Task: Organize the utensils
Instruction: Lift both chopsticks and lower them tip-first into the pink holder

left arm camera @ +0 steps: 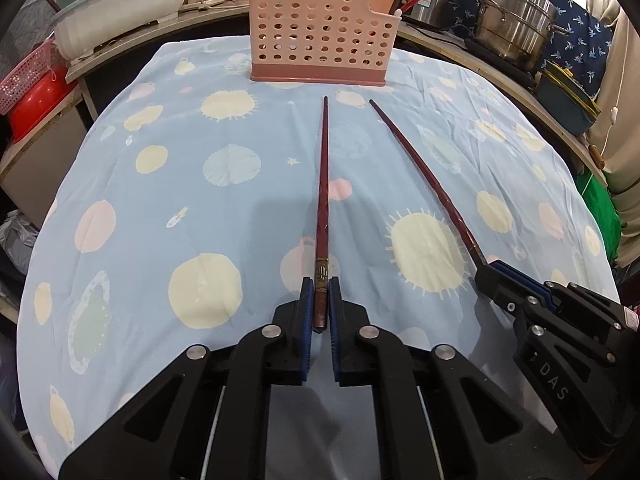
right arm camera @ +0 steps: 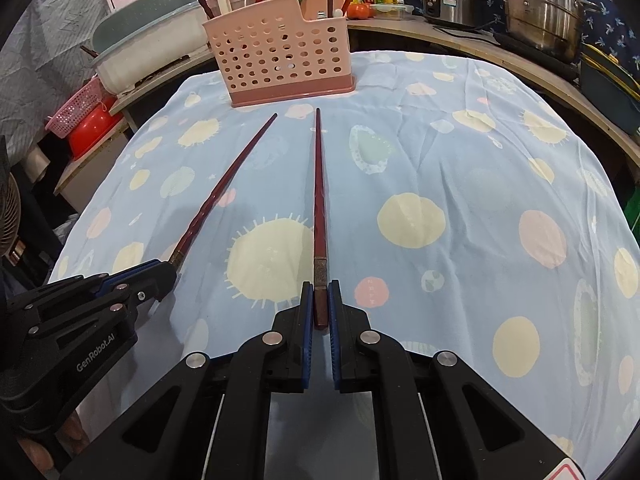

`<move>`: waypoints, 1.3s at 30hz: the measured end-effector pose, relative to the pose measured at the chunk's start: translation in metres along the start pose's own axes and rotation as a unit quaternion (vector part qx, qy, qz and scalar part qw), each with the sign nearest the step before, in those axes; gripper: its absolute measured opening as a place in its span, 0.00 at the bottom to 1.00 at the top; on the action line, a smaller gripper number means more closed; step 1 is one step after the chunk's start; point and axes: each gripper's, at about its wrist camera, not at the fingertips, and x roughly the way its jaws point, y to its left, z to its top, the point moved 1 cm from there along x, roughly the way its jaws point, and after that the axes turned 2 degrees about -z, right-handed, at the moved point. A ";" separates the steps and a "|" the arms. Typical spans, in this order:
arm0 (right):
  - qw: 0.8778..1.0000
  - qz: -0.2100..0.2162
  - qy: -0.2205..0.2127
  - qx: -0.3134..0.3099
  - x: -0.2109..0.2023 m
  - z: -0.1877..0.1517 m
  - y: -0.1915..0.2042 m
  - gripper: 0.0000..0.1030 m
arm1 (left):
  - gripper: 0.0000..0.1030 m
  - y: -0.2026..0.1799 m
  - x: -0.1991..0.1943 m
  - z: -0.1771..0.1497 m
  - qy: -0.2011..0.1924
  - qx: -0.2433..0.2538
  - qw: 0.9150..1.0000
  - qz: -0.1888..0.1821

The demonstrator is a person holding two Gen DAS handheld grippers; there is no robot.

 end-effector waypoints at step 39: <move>0.982 0.049 -0.180 0.018 -0.138 0.116 -0.002 0.07 | 0.07 -0.022 -0.140 0.120 -0.177 0.017 0.984 -0.033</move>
